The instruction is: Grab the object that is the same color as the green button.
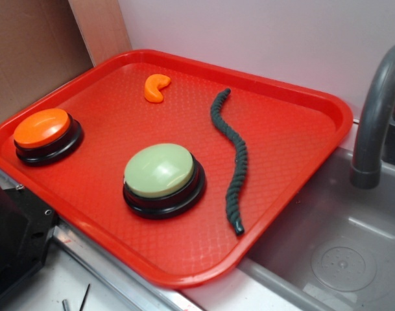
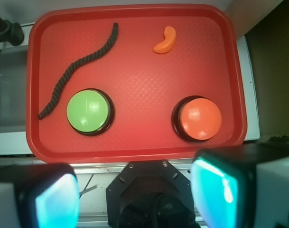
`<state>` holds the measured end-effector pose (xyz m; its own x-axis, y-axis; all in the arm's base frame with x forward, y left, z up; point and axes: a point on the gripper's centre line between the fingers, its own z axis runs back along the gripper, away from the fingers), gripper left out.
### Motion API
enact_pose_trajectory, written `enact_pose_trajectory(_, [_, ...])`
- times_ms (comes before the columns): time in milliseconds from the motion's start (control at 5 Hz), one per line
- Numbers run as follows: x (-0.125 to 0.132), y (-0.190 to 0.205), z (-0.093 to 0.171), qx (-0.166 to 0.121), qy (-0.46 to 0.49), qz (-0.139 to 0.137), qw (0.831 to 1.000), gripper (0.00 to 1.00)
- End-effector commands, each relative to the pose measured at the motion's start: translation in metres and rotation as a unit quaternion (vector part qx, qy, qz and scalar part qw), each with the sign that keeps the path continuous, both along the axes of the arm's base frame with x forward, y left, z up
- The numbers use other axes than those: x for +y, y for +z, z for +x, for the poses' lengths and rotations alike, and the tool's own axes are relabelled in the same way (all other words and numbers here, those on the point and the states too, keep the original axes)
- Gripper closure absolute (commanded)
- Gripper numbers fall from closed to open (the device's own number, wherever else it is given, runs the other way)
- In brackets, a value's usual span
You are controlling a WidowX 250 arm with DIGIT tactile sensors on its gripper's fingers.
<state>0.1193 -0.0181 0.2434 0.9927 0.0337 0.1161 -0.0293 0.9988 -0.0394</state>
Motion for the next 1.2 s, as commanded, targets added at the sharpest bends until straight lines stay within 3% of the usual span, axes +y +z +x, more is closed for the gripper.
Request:
enact_pose_trajectory(0, [0.000, 0.000, 0.000, 0.000, 0.000, 0.000, 1.000, 0.00])
enact_pose_trajectory(200, [-0.004, -0.008, 0.009, 0.003, 0.028, -0.037, 0.999, 0.00])
enact_pose_trajectory(600, [-0.017, -0.032, 0.037, -0.015, 0.187, -0.009, 0.982, 0.00])
enact_pose_trajectory(800, [-0.035, -0.050, 0.061, -0.051, 0.277, 0.002, 0.960, 0.00])
enact_pose_trajectory(1000, [-0.054, -0.074, 0.089, -0.062, 0.332, 0.001, 0.941, 0.00])
